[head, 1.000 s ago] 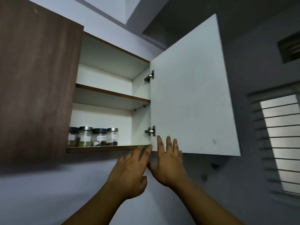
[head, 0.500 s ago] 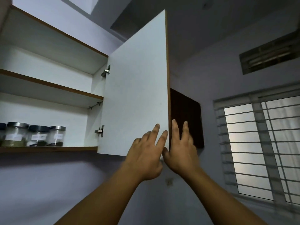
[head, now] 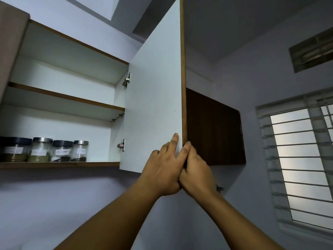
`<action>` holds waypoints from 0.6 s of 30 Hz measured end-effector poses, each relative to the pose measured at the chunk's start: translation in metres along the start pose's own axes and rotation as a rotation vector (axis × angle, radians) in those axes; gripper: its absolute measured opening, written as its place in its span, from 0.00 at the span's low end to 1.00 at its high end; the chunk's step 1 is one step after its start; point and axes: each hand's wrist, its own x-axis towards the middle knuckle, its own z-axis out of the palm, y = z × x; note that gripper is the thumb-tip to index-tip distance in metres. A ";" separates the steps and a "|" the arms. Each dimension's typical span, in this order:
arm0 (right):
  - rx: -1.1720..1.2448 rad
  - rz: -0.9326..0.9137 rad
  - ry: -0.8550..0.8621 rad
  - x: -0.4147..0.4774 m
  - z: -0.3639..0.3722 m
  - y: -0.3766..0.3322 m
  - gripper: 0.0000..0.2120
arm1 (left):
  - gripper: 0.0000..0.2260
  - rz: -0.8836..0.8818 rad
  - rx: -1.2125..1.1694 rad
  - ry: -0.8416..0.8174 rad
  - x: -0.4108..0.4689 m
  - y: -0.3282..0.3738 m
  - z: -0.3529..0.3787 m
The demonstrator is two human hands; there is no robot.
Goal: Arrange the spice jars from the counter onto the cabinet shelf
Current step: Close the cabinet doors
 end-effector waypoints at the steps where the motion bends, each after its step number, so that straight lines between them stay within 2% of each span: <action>1: 0.007 -0.013 0.016 -0.002 0.000 -0.006 0.29 | 0.44 0.000 0.001 0.013 -0.004 -0.004 -0.003; 5: -0.005 -0.105 0.065 -0.011 0.006 -0.038 0.25 | 0.42 0.082 0.023 0.166 -0.027 -0.033 -0.017; 11: 0.020 -0.304 0.153 -0.022 0.037 -0.098 0.17 | 0.42 0.156 -0.005 0.166 -0.073 -0.093 -0.048; 18: 0.038 -0.354 0.231 -0.021 0.107 -0.187 0.24 | 0.42 0.140 0.042 0.106 -0.133 -0.179 -0.080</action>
